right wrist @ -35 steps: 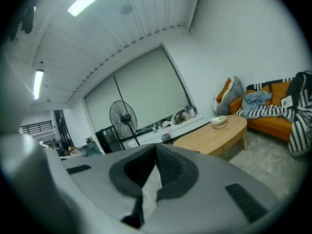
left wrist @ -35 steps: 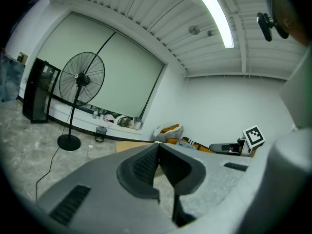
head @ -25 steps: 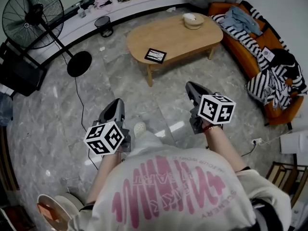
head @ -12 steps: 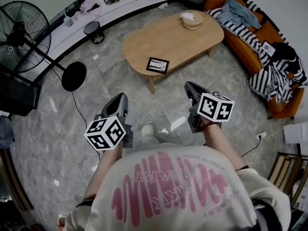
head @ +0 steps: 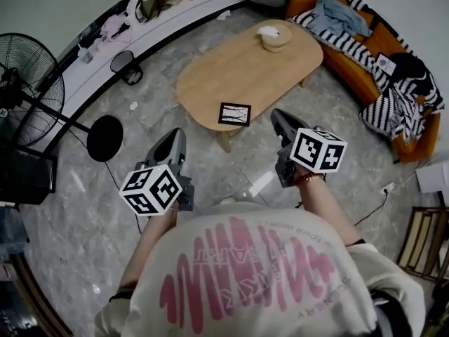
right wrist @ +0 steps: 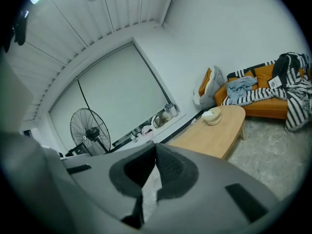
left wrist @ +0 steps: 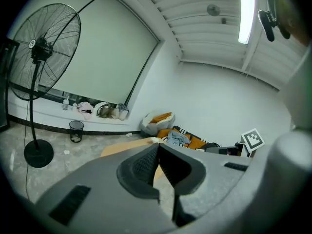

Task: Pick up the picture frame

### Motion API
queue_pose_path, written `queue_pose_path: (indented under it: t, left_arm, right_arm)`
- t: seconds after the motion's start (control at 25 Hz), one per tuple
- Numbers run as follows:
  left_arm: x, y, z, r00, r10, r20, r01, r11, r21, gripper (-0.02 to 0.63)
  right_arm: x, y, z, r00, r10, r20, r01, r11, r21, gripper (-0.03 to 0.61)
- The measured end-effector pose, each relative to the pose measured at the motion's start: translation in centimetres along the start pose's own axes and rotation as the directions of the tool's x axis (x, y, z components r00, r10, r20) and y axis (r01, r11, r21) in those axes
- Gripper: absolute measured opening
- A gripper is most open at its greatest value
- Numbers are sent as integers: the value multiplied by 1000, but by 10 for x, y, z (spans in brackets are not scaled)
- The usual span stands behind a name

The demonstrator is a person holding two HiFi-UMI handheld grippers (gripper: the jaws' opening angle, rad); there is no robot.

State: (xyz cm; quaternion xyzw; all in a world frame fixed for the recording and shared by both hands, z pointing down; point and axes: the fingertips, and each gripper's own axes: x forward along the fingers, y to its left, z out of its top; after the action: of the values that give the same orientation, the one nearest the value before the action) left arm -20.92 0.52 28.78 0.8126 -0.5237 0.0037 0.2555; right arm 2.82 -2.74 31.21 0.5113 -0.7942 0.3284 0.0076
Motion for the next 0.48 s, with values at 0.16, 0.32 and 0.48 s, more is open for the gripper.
queue_pose_path:
  t: [0.16, 0.32, 0.48]
  left_arm:
    - [27, 17, 7, 999, -44, -8, 44, 999, 6, 3]
    - [56, 25, -9, 997, -56, -57, 56, 998, -9, 3]
    - [89, 32, -30, 990, -94, -107, 95, 995, 9, 3]
  right_arm:
    - [16, -6, -4, 999, -42, 29, 41, 999, 26, 5]
    - [24, -22, -23, 997, -73, -14, 73, 996, 43, 5]
    - [49, -41, -49, 994, -78, -81, 85, 992, 92, 5]
